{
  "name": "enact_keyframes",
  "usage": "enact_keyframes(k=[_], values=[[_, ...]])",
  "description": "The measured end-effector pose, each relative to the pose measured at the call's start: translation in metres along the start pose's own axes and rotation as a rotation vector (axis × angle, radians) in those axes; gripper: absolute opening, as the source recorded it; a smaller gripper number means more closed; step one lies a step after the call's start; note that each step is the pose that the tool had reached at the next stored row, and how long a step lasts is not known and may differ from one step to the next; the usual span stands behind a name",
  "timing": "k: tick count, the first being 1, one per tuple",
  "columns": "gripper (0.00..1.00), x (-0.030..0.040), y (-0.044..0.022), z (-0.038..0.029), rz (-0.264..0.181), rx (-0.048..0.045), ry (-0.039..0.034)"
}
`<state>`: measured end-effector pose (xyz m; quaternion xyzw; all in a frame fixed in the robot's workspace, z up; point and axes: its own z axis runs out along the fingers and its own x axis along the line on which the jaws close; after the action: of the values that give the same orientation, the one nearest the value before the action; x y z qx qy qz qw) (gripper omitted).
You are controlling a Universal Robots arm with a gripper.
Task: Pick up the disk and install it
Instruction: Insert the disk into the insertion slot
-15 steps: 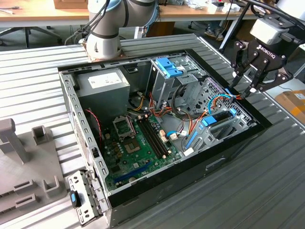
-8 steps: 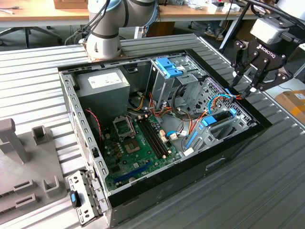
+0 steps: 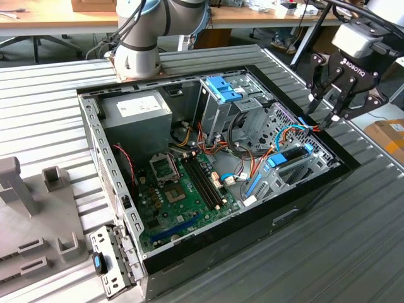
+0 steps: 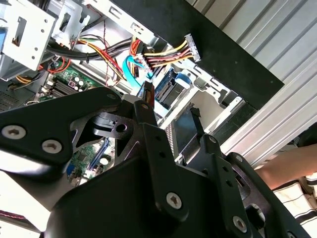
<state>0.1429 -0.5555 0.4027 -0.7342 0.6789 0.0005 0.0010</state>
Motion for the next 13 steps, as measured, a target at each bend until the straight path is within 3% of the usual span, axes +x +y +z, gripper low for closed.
enact_keyframes(k=[4,7,13], values=[[0.44,-0.0009,-0.0049,0.0001,-0.003,0.0000,-0.0001],[0.44,-0.0006,-0.0152,0.0004,-0.022,0.0000,0.0000],[0.44,-0.0005,-0.0161,0.0004,-0.024,0.0000,0.0000]])
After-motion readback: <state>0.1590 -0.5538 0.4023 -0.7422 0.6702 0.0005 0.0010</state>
